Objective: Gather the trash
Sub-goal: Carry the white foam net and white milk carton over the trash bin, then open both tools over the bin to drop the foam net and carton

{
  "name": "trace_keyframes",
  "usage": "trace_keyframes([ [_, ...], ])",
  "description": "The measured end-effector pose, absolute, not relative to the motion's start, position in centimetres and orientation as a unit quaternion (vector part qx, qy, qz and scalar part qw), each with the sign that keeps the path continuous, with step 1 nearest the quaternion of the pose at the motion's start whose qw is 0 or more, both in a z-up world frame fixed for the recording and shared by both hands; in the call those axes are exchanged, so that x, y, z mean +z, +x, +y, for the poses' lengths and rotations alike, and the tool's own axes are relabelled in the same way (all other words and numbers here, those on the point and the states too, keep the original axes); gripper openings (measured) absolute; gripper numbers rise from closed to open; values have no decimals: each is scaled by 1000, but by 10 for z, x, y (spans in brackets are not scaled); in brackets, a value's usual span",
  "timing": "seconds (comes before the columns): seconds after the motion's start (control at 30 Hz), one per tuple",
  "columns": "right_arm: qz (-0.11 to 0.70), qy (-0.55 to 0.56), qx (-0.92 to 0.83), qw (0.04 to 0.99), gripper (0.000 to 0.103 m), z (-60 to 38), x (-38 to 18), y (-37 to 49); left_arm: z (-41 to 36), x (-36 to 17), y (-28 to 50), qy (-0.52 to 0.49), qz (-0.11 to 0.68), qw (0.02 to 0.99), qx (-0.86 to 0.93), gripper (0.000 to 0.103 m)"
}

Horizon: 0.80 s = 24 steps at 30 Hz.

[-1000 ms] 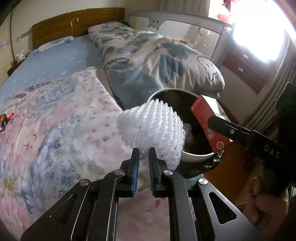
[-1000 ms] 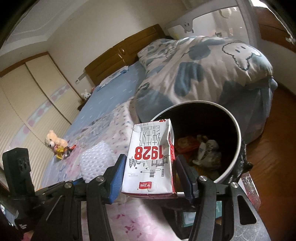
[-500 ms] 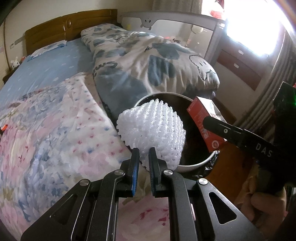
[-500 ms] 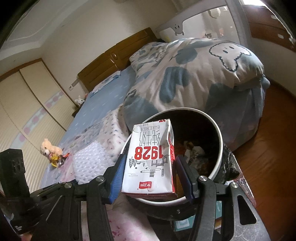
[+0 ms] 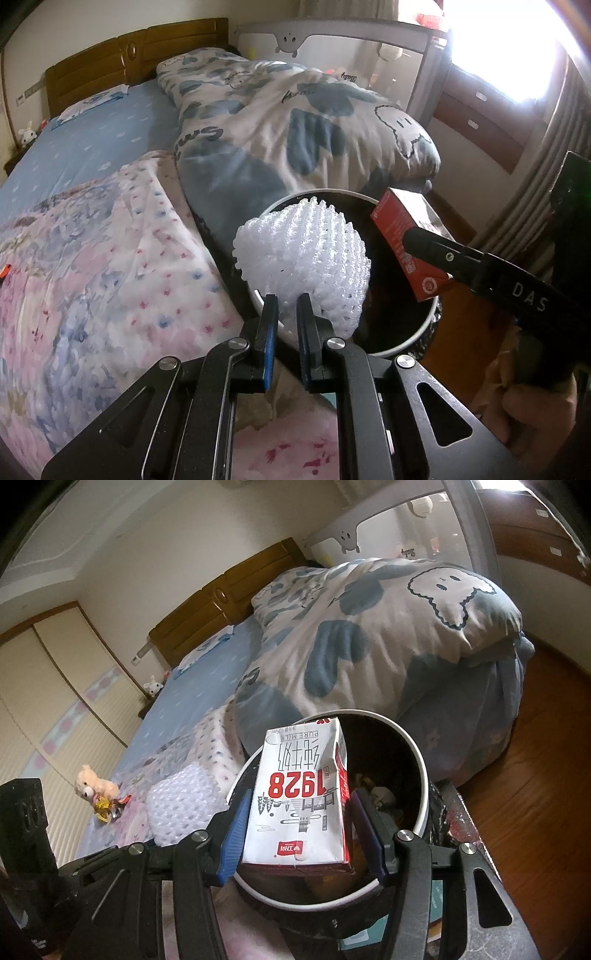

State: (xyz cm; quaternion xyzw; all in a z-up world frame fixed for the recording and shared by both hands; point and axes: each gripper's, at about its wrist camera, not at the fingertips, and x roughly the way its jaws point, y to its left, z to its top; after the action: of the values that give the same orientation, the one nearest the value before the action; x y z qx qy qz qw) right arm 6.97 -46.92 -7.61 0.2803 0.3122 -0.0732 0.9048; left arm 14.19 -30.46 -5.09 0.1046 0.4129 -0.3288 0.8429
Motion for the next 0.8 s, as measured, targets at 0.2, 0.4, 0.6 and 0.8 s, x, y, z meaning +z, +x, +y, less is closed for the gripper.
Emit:
trace_keyframes([
  [0.2,314,284,-76,903,55,-475,-78,75,-314,-52,146,108,415,841,-329,10],
  [0.4,318,288,-77,900,55,-481,-80,82,-323,-57,151,108,425,834,-335,10],
  [0.6,323,291,-76,897,55,-484,-84,88,-330,-59,154,114,427,832,-336,10],
  [0.8,325,298,-77,894,55,-489,-87,92,-333,-61,158,113,433,829,-336,11],
])
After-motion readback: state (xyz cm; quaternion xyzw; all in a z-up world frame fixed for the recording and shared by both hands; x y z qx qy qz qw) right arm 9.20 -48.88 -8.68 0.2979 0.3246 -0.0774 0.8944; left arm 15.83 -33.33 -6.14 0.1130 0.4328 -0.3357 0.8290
